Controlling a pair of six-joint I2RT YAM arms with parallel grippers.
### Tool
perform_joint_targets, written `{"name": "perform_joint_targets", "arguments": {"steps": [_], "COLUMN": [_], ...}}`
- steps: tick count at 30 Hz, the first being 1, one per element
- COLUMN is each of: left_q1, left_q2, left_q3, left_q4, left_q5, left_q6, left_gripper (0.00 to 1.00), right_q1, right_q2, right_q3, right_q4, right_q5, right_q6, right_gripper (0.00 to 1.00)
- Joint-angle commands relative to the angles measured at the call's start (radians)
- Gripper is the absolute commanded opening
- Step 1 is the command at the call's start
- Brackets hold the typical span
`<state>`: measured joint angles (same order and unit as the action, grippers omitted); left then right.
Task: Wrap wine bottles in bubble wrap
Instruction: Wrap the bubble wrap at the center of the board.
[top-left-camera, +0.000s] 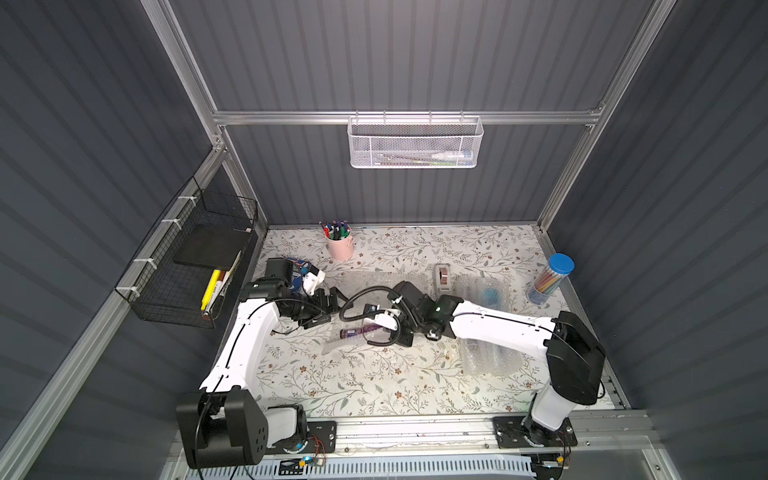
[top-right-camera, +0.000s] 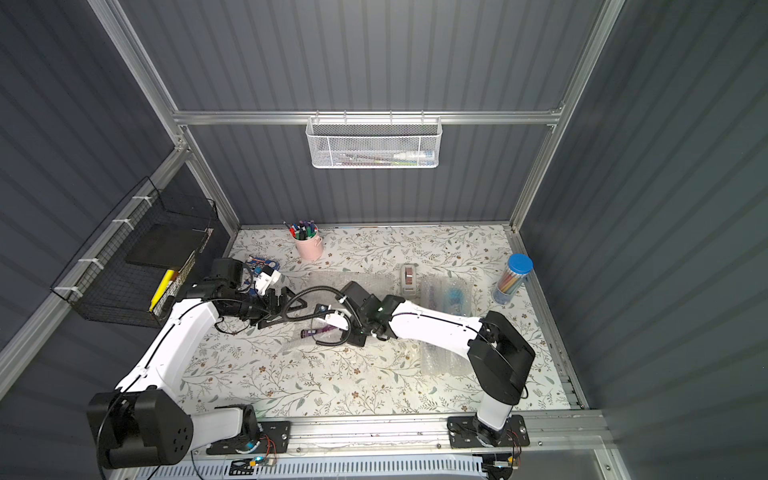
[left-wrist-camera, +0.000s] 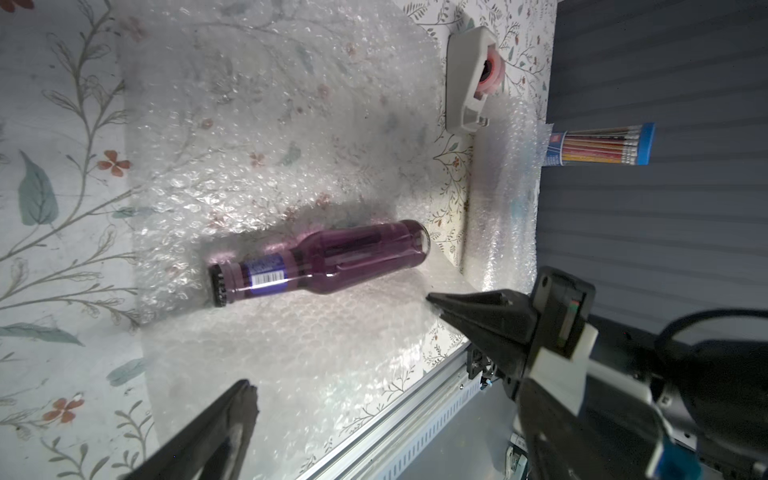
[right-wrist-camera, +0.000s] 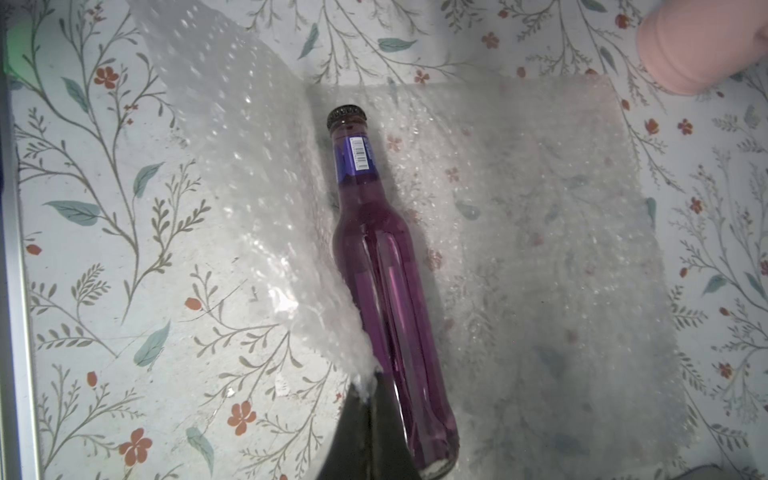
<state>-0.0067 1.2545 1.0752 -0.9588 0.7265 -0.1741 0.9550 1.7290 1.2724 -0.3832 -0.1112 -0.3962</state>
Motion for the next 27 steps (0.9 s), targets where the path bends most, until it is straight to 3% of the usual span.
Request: {"name": "perform_joint_targets", "arguments": {"steps": [1,7,13,18,27], "left_q1": [0.001,-0.001,-0.022,-0.080,-0.154], "left_q2": [-0.030,-0.060,-0.060,0.000,0.203], "left_q3": [0.026,0.029,0.012,-0.066,-0.075], "left_q4": [-0.055,-0.088,-0.079,0.059,0.213], "left_q5": [0.050,0.065,0.087,0.137,0.117], "left_q6": [-0.022,-0.042,-0.076,-0.148,-0.131], "left_gripper": [0.99,0.99,0.93,0.75,0.59], "right_q1": [-0.052,-0.123,-0.179,-0.205,-0.232], "right_q2": [0.054,0.139,0.208,0.242,0.264], "right_q3": [0.053,0.103,0.125,0.130,0.130], "right_q4": [-0.035,-0.043,-0.035,-0.022,-0.011], "right_q5": [-0.062,-0.127,-0.180,-0.194,-0.260], "right_q6": [0.032,0.030,0.037,0.039,0.036], "right_gripper": [0.00,0.00,0.00,0.06,0.19]}}
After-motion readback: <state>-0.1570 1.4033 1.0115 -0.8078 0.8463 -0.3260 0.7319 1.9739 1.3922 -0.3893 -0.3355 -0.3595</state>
